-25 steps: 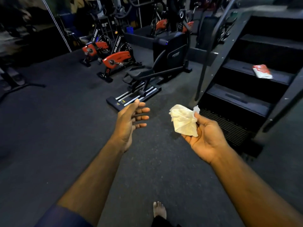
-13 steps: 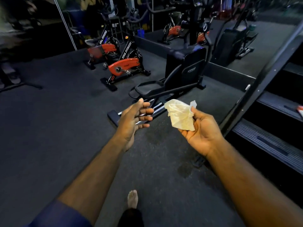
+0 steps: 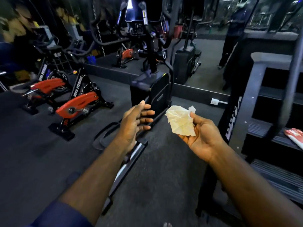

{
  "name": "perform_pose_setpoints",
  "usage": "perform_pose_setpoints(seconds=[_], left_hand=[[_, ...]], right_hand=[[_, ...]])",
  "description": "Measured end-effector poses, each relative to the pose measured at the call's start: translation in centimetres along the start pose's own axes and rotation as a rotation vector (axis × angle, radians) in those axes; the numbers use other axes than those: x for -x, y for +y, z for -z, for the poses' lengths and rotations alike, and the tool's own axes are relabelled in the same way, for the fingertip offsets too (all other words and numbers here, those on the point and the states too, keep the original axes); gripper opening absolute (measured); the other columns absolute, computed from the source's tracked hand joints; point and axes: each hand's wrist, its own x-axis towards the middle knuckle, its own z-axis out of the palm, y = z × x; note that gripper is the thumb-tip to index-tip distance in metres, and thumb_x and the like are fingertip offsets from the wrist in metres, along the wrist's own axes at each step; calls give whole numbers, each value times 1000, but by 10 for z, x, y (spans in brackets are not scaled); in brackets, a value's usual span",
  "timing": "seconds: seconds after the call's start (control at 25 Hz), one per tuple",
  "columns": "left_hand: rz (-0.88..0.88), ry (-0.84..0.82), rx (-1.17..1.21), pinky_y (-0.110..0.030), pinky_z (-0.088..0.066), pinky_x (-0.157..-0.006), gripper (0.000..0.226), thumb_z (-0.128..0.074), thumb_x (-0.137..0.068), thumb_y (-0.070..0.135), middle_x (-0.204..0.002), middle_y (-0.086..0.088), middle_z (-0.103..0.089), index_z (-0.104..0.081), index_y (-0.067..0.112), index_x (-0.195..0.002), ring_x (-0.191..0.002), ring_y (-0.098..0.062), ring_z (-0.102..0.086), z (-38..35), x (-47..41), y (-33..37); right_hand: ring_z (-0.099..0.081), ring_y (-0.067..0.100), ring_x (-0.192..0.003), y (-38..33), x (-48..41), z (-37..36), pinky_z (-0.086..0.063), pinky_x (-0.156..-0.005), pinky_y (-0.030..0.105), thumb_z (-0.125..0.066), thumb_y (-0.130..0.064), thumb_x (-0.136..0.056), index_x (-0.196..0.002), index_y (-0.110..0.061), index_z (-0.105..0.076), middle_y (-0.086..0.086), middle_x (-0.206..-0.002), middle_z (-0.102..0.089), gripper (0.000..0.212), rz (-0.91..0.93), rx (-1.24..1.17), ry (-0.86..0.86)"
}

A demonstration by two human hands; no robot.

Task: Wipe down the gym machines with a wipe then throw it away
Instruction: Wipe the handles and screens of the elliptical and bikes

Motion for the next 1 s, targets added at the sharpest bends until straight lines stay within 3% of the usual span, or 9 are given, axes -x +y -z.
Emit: perform_pose_setpoints(seconds=[0.32,0.56,0.8,0.92,1.0], left_hand=[[-159,-22,-57,-38,-53,-74,62,-60,-91,57,-117,-16,-77,-69,7,-125,-94,-28,-68,-21,-277,73],[-241,-62,-29,-35,-51,-71,47,-56,-105,48,-113,-16,-77,-71,7,-121,-92,-28,-65,-30,-461,127],[-359,-208,-13,-32,-50,-66,49,-61,-101,52,-109,-15,-78,-70,7,-120,-82,-22,-65,-37,-643,192],[-355,-272,-10,-32,-50,-66,51,-62,-100,54,-105,-14,-77,-70,7,-119,-82,-22,-63,-54,-728,229],[-374,-326,-36,-29,-46,-60,46,-63,-99,54,-99,-10,-73,-69,10,-113,-76,-19,-60,-69,-773,248]], right_hand=[[-73,28,-112,-123,-252,-88,-55,-102,45,-55,-26,-106,-131,-7,-65,11,-119,-77,33,116,10,-119],[-74,32,-111,-212,-405,-164,-58,-97,47,-54,-25,-106,-135,-6,-61,15,-120,-76,35,223,53,-139],[-75,30,-106,-295,-530,-250,-61,-90,48,-54,-21,-106,-132,-5,-63,13,-115,-77,31,471,74,-57],[-77,26,-94,-332,-576,-295,-60,-92,46,-55,-17,-106,-124,-4,-67,12,-106,-80,25,608,140,13],[-77,24,-87,-358,-601,-317,-63,-84,42,-54,-16,-107,-117,-4,-69,10,-98,-80,22,679,169,43]])
